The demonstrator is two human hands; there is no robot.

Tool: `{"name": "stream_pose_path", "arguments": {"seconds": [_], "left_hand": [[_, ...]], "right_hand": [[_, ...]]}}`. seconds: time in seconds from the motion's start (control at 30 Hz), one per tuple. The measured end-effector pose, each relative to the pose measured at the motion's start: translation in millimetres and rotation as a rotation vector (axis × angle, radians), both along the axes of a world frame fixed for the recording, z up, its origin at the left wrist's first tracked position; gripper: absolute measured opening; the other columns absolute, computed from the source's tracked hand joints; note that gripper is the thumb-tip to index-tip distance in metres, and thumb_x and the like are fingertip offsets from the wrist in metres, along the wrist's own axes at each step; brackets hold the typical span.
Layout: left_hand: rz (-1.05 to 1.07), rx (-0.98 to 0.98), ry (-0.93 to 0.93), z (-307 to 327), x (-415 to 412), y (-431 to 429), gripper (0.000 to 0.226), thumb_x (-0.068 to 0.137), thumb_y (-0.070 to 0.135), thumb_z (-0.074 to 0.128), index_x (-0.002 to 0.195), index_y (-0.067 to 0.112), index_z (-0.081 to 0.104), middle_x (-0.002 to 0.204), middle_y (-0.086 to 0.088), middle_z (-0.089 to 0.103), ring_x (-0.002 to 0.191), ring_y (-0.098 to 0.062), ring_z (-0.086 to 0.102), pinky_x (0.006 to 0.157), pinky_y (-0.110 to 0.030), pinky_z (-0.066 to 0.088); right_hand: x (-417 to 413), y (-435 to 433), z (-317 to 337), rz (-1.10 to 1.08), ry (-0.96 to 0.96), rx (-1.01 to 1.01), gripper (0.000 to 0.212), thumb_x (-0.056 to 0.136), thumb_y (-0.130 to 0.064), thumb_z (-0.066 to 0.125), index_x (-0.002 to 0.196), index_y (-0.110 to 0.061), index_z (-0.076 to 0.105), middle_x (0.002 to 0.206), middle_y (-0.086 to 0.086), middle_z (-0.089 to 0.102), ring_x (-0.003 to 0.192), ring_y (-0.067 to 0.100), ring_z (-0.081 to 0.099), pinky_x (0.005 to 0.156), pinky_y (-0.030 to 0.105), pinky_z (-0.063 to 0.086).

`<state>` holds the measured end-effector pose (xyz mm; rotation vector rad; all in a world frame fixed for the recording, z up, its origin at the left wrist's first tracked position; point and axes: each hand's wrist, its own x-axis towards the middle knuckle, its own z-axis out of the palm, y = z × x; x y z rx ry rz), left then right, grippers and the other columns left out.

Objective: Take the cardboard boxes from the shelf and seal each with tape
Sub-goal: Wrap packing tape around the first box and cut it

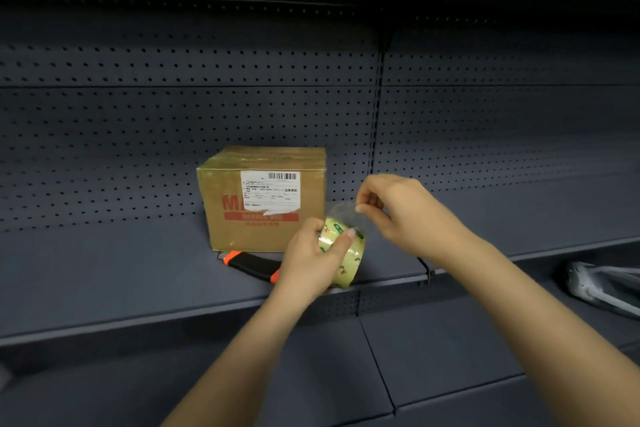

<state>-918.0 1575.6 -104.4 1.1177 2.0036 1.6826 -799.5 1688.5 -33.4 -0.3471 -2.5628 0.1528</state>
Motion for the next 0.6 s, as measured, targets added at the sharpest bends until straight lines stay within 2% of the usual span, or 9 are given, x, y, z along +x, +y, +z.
{"name": "stream_pose_path", "arguments": {"seconds": [0.13, 0.27, 0.43, 0.53, 0.6], "left_hand": [[0.013, 0.090, -0.140, 8, 13, 9, 0.028, 0.089, 0.039, 0.069, 0.094, 0.012, 0.060, 0.082, -0.006, 0.067, 0.075, -0.018, 0.066, 0.074, -0.041, 0.055], [-0.073, 0.131, -0.272, 13, 14, 4, 0.027, 0.095, 0.032, 0.061, 0.109, 0.008, 0.062, 0.096, -0.008, 0.074, 0.082, -0.013, 0.069, 0.073, -0.024, 0.053], [-0.076, 0.199, -0.259, 10, -6, -1, 0.021, 0.097, 0.020, 0.059, 0.105, 0.002, 0.064, 0.090, -0.013, 0.076, 0.077, -0.016, 0.071, 0.069, -0.023, 0.057], [-0.049, 0.193, -0.249, 11, -18, 4, 0.022, 0.097, 0.023, 0.060, 0.088, 0.003, 0.063, 0.073, -0.007, 0.073, 0.066, -0.016, 0.067, 0.065, -0.025, 0.054], [-0.019, 0.190, -0.272, 11, -26, 7, 0.029, 0.097, 0.025, 0.061, 0.075, 0.007, 0.058, 0.060, -0.001, 0.066, 0.056, -0.012, 0.060, 0.058, -0.021, 0.046]], "right_hand": [[-10, 22, 13, 0.067, 0.003, -0.038, 0.005, 0.098, -0.019, 0.055, 0.093, -0.016, 0.055, 0.089, -0.006, 0.056, 0.078, 0.004, 0.051, 0.066, 0.015, 0.038], [-25, 34, 23, 0.129, -0.019, -0.067, 0.008, 0.099, -0.023, 0.053, 0.095, -0.017, 0.056, 0.087, -0.009, 0.056, 0.075, 0.001, 0.049, 0.063, 0.009, 0.037], [-45, 43, 29, 0.170, -0.037, -0.134, 0.008, 0.098, -0.027, 0.056, 0.096, -0.019, 0.059, 0.088, -0.009, 0.060, 0.078, 0.004, 0.054, 0.067, 0.018, 0.042], [-61, 46, 31, 0.192, -0.053, -0.108, 0.007, 0.095, -0.024, 0.060, 0.094, -0.018, 0.063, 0.090, -0.007, 0.065, 0.081, 0.009, 0.058, 0.075, 0.026, 0.050], [-71, 44, 37, 0.209, -0.053, -0.065, 0.006, 0.094, -0.023, 0.062, 0.092, -0.018, 0.064, 0.089, -0.007, 0.066, 0.080, 0.010, 0.060, 0.076, 0.028, 0.051]]}}
